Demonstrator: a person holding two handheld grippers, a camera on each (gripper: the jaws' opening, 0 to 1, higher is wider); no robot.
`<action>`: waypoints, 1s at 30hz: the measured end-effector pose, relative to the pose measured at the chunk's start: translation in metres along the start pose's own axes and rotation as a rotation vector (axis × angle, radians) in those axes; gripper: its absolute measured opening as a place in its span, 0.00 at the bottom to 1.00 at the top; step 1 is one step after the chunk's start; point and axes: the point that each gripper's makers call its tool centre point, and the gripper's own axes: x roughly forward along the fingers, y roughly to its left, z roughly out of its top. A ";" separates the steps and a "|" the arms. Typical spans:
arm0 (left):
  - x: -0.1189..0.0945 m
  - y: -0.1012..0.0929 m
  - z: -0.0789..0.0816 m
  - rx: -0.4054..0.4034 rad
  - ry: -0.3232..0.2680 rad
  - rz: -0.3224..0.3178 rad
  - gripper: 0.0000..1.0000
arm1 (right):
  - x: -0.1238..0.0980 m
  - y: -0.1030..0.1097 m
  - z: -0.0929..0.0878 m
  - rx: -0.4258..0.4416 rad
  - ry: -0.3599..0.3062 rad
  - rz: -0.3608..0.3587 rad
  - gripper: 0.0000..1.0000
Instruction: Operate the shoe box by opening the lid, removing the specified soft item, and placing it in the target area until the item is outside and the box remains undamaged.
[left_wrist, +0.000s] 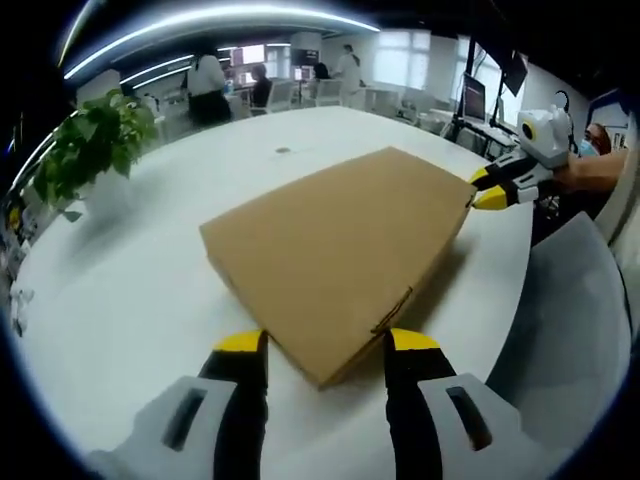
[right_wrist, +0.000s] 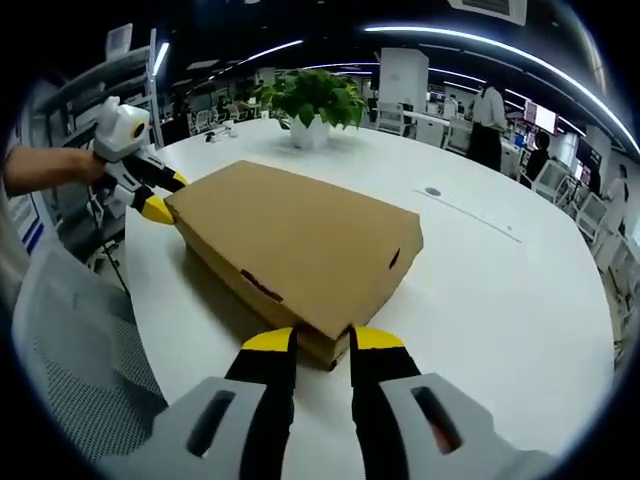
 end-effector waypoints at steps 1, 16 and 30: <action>0.000 0.000 0.000 0.000 0.000 0.001 0.45 | 0.000 0.001 0.000 0.003 0.000 -0.001 0.18; -0.004 0.002 -0.006 0.016 0.007 -0.016 0.45 | -0.007 0.015 -0.004 0.039 -0.001 -0.002 0.17; -0.006 0.005 -0.009 0.000 -0.003 -0.015 0.46 | -0.008 0.019 -0.003 0.035 -0.022 0.019 0.19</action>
